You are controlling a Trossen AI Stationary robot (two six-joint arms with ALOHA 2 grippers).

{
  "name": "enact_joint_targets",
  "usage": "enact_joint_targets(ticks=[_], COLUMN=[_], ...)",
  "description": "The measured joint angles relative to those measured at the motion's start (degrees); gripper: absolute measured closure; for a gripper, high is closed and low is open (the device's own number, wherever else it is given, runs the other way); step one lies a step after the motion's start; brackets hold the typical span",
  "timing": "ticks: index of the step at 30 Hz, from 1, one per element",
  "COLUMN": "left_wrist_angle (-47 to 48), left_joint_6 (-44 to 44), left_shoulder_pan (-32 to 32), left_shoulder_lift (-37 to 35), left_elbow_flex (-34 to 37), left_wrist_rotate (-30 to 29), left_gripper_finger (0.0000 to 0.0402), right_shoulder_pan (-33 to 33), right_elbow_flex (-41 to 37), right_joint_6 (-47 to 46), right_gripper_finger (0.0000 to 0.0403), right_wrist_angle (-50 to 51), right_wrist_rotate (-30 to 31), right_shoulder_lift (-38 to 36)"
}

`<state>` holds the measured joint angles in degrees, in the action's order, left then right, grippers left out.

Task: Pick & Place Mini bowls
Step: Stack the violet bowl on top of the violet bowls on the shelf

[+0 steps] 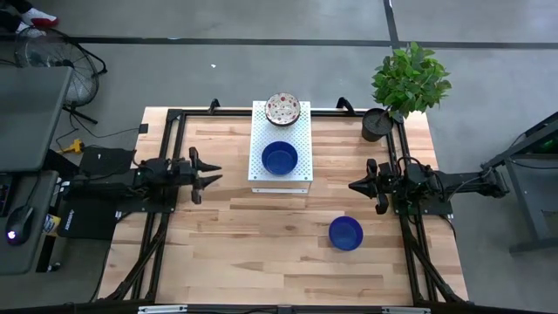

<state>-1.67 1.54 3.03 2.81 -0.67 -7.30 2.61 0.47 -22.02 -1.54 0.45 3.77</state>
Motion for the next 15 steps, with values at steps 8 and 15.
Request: enact_joint_targets(ticks=[8,15], left_wrist_angle=[-0.9,-0.9], left_joint_6=[-1.8,2.2], left_shoulder_pan=[0.0,0.0], left_shoulder_lift=[0.0,0.0], left_elbow_flex=[0.0,0.0], left_wrist_rotate=[-6.2,-5.5], left_gripper_finger=[0.0284,0.0284], right_shoulder_pan=[0.0,0.0], right_elbow_flex=[0.0,0.0], right_joint_6=[0.0,0.0], right_gripper_finger=[0.0402,0.0402], right_wrist_angle=[0.0,0.0], right_wrist_rotate=[0.0,0.0], right_shoulder_lift=[0.0,0.0])
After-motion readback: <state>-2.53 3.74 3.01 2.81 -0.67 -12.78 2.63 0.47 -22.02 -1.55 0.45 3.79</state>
